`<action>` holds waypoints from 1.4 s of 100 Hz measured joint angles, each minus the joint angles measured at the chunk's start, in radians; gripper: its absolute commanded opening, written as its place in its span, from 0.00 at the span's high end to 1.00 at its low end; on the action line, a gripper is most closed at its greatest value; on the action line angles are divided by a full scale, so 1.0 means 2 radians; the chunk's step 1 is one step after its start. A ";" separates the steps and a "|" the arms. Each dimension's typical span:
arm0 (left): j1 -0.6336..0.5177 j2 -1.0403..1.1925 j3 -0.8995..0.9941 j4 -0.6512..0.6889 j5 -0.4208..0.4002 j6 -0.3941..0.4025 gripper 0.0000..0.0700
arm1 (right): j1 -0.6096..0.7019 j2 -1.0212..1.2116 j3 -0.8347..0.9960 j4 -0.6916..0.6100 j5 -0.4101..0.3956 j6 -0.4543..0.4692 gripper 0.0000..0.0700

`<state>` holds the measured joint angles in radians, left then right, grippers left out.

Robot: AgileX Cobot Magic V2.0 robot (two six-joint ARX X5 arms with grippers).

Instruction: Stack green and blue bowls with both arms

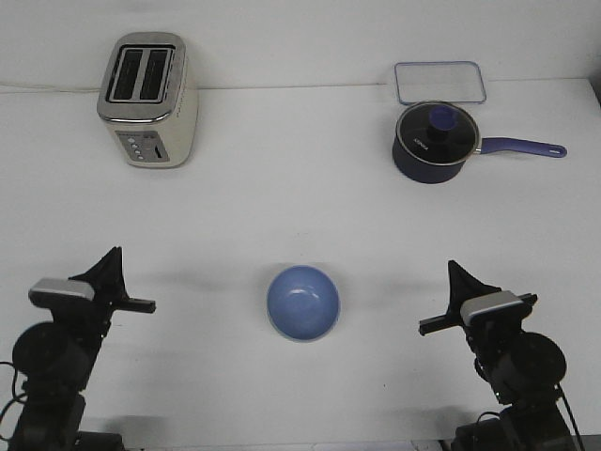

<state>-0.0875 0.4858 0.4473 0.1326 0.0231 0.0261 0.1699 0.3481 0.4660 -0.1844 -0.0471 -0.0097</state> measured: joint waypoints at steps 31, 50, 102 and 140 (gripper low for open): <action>0.012 -0.092 -0.053 0.010 -0.024 -0.039 0.98 | 0.000 -0.016 -0.005 0.011 0.013 -0.001 1.00; 0.012 -0.099 -0.053 0.008 -0.024 -0.041 0.98 | 0.000 -0.016 -0.005 0.011 0.013 -0.001 1.00; 0.012 -0.108 -0.053 -0.002 -0.025 -0.043 0.98 | 0.000 -0.016 -0.005 0.011 0.013 -0.001 1.00; 0.048 -0.233 -0.204 0.001 0.001 -0.036 0.98 | 0.000 -0.016 -0.005 0.011 0.013 -0.001 1.00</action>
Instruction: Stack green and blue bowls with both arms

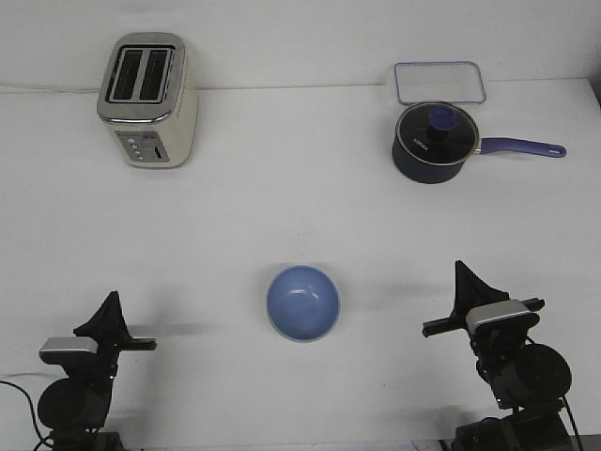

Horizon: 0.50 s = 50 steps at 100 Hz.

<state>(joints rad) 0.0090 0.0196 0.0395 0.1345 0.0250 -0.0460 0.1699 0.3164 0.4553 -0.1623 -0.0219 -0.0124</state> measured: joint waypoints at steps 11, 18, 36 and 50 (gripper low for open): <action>0.009 -0.007 -0.003 0.015 0.005 0.000 0.98 | 0.000 0.000 0.000 0.000 0.000 0.000 1.00; 0.009 -0.007 -0.003 0.007 0.015 0.002 0.98 | 0.000 0.000 0.000 0.000 0.000 0.000 1.00; 0.007 -0.007 -0.003 0.007 0.017 0.007 0.98 | 0.000 0.000 0.000 0.001 0.000 0.000 1.00; 0.007 -0.007 -0.003 0.007 0.017 0.007 0.98 | 0.000 0.000 0.000 0.001 0.000 0.000 1.00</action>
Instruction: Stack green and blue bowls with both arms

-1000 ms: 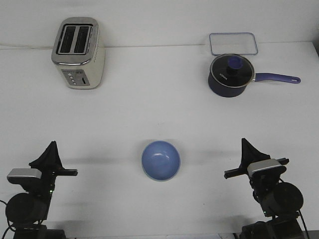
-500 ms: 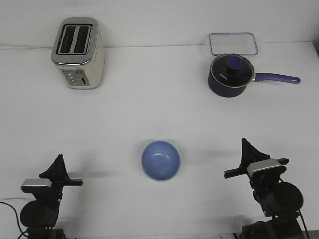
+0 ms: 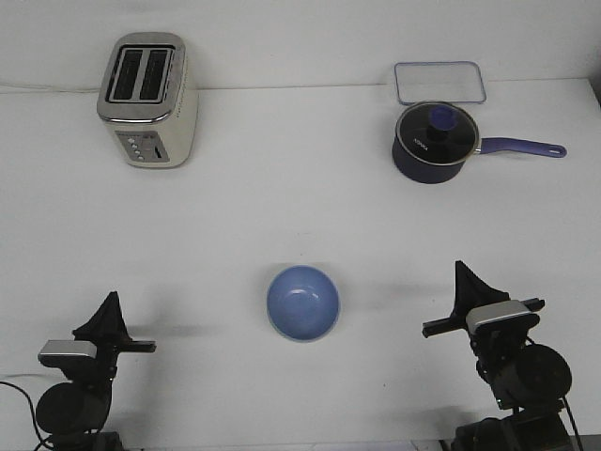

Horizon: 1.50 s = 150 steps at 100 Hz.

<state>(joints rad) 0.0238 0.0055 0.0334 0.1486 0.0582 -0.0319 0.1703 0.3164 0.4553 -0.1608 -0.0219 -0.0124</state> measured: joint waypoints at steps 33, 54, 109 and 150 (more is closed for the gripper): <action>0.000 0.000 0.000 0.000 0.000 0.000 0.98 | 0.000 0.000 0.000 0.000 0.000 0.000 1.00; 0.000 0.000 0.000 0.000 0.000 0.000 0.98 | 0.000 0.000 0.000 0.000 0.000 0.000 1.00; 0.000 0.000 0.000 0.000 0.000 0.000 0.98 | -0.076 -0.145 -0.190 0.049 0.024 -0.090 1.00; 0.000 0.000 0.000 0.000 0.000 0.000 0.98 | -0.076 -0.158 -0.220 0.073 0.024 -0.101 1.00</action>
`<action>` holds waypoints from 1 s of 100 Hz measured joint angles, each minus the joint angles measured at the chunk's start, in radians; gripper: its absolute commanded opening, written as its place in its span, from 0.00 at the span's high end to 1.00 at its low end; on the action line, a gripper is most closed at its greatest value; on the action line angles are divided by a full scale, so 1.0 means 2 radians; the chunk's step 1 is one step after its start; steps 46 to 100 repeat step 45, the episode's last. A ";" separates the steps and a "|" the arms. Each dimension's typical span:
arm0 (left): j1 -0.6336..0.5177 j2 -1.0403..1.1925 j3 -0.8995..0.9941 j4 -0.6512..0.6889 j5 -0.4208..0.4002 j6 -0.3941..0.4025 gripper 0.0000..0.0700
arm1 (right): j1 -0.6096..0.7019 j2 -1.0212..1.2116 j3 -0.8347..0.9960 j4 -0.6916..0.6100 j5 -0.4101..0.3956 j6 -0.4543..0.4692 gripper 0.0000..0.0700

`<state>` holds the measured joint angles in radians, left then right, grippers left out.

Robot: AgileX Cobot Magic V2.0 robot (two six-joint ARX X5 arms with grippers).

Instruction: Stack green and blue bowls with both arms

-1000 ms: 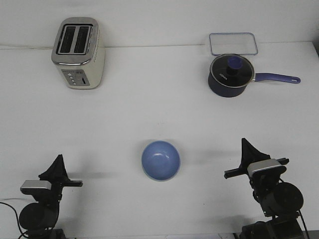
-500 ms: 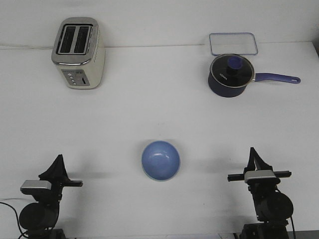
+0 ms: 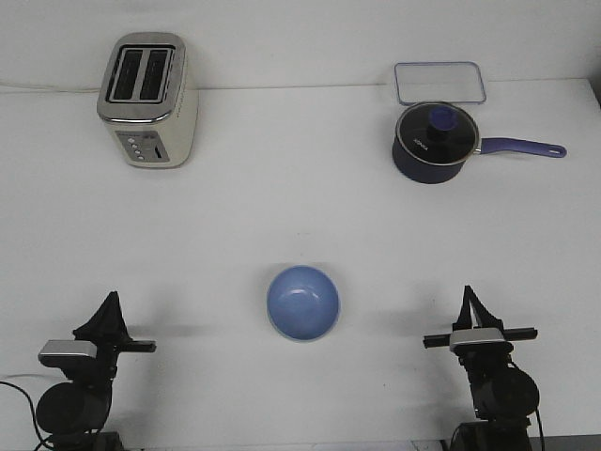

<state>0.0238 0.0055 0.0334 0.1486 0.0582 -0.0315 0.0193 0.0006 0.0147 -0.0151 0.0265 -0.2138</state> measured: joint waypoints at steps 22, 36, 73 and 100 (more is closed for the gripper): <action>0.000 0.000 0.000 0.000 0.000 0.000 0.98 | 0.000 0.000 0.000 0.005 0.000 0.001 1.00; 0.000 0.000 0.000 0.000 0.000 0.000 0.98 | 0.000 0.000 0.000 0.005 0.000 0.001 1.00; 0.000 0.000 0.000 0.000 0.000 0.000 0.98 | 0.000 0.000 0.000 0.004 0.000 0.001 1.00; 0.000 0.000 0.000 0.000 0.000 0.000 0.98 | 0.000 0.000 0.000 0.004 0.000 0.001 1.00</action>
